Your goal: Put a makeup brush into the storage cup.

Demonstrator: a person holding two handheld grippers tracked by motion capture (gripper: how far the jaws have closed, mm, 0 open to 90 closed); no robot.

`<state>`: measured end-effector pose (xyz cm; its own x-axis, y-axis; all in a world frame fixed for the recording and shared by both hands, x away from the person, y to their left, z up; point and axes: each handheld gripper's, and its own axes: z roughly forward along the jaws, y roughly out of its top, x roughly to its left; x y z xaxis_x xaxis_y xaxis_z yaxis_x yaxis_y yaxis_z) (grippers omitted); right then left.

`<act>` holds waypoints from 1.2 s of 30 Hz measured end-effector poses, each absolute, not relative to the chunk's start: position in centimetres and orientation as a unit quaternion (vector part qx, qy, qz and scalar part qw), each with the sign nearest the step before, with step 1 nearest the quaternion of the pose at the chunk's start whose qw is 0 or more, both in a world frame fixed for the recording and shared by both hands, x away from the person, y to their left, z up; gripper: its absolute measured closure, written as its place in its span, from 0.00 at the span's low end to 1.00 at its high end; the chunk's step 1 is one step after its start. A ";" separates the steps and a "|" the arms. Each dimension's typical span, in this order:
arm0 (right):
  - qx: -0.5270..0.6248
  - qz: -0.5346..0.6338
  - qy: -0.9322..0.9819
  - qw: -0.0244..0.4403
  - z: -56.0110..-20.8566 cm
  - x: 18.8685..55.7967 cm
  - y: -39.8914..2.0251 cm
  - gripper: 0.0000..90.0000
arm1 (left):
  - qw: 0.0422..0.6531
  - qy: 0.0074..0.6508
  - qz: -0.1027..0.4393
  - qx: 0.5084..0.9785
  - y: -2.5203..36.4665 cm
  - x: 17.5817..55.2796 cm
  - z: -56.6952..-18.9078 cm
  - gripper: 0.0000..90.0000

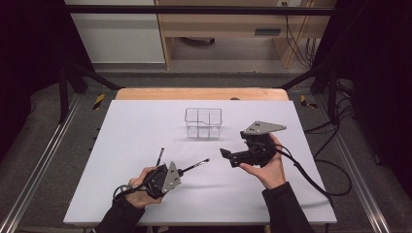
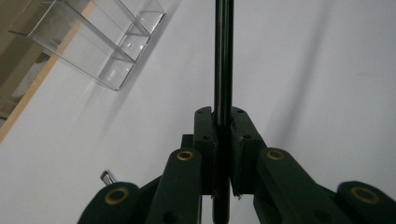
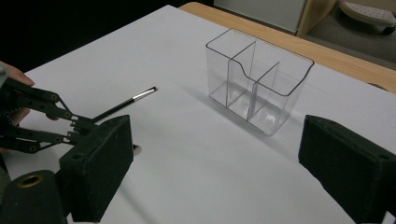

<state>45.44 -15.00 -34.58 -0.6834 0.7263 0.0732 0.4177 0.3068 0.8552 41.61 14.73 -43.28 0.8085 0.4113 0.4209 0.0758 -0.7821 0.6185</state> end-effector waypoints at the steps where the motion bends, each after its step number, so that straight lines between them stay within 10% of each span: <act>1: 0.362 0.465 0.791 0.166 -34.6 45.4 -15.0 0.11 | 0.304 0.141 0.277 0.900 14.7 41.7 -43.3 0.92; 36: 0.387 0.519 0.748 0.146 -39.3 44.3 -14.8 0.12 | 0.409 0.313 0.221 0.828 14.4 41.8 -43.8 0.92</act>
<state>44.26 -14.78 -39.31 -0.6571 0.7311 0.1833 0.4280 0.1618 0.8892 41.81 14.42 -43.79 0.7073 0.6983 0.1098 0.3371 -0.4697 0.8159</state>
